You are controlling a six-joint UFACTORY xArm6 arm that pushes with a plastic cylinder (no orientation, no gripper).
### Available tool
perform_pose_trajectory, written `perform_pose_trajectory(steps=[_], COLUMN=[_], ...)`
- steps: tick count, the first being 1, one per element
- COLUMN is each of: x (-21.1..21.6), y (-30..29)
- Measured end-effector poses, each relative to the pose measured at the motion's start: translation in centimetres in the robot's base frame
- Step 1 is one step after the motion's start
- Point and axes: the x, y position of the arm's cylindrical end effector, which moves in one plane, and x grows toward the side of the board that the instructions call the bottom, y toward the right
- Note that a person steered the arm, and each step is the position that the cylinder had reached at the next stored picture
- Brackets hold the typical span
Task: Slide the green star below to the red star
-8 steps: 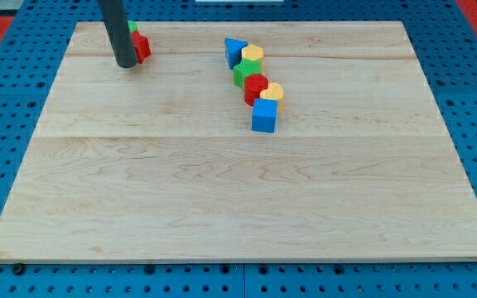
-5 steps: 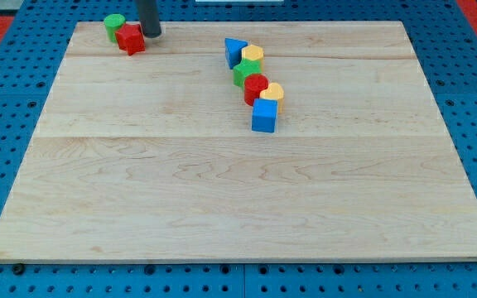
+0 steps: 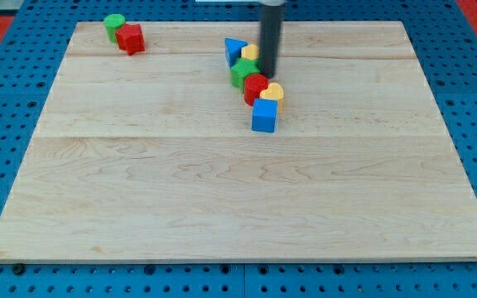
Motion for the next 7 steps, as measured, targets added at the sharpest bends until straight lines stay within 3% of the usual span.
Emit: perform_pose_trajectory(steps=[4,6,7], x=[4.9,-0.1,-0.1], y=[-9.2,-15.9,-17.4])
